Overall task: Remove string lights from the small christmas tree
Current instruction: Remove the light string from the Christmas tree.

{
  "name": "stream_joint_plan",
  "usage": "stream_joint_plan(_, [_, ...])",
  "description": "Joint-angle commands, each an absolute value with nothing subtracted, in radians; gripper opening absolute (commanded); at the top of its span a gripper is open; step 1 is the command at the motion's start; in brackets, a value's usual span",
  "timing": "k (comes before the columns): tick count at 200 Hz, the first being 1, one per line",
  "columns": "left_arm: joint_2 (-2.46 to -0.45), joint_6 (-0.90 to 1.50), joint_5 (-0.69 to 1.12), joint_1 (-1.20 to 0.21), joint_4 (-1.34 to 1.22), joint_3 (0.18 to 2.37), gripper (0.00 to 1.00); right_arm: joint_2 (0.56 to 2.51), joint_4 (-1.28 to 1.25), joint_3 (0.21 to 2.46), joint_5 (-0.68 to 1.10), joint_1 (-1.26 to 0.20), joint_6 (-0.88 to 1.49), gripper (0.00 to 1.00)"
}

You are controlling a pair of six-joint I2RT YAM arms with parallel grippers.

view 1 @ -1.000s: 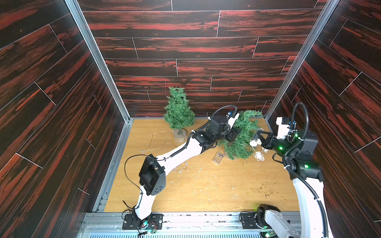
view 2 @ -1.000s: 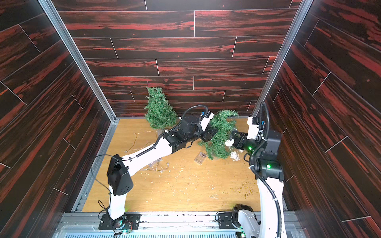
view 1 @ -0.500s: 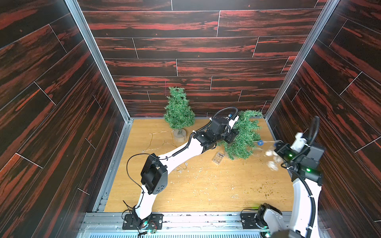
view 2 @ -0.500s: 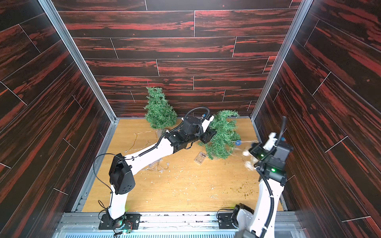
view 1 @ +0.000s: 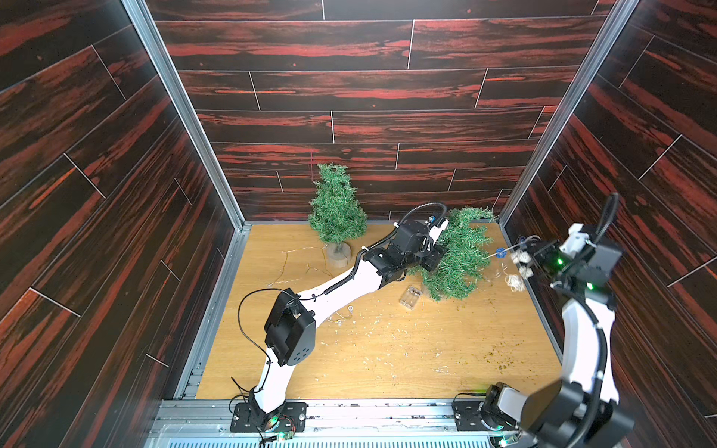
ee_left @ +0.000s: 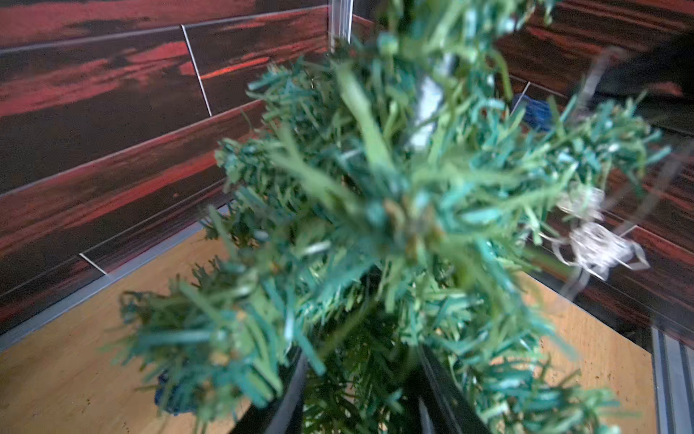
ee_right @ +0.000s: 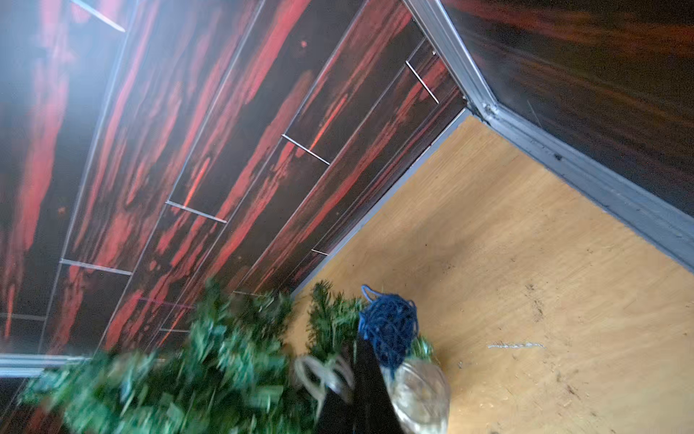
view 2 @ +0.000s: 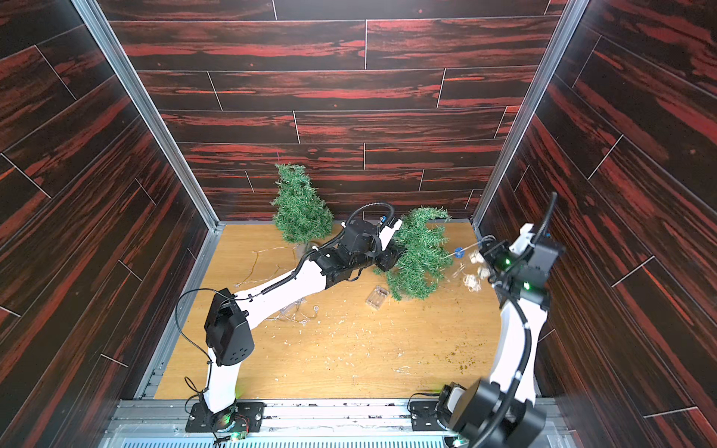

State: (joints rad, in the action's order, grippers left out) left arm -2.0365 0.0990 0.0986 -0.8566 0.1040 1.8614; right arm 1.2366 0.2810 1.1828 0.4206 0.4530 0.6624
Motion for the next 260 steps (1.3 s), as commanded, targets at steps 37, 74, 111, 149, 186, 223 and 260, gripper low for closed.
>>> stream_joint_plan(37, [-1.985,0.109,0.128,-0.851,0.097,1.825,0.46,1.421,0.213,1.357,0.299,0.373,0.743,0.00])
stream_joint_plan(74, [-1.993,0.107,0.127,-0.851,0.098,1.825,0.46,1.460,0.222,1.341,0.218,0.350,0.724,0.00])
stream_joint_plan(111, [-2.004,0.101,0.127,-0.851,0.103,1.827,0.45,1.449,0.160,1.191,0.165,0.351,0.701,0.00])
stream_joint_plan(149, [-2.008,0.093,0.117,-0.847,0.112,1.819,0.44,1.487,0.141,1.142,0.137,0.354,0.674,0.00])
stream_joint_plan(186, [-2.008,0.099,0.117,-0.842,0.114,1.814,0.44,1.545,0.141,1.167,0.104,0.359,0.667,0.00])
stream_joint_plan(223, [-2.008,0.104,0.122,-0.841,0.115,1.810,0.43,1.585,0.138,1.175,0.083,0.360,0.667,0.00])
stream_joint_plan(260, [-2.006,0.107,0.135,-0.840,0.115,1.811,0.43,1.536,0.124,1.199,0.152,0.358,0.692,0.00])
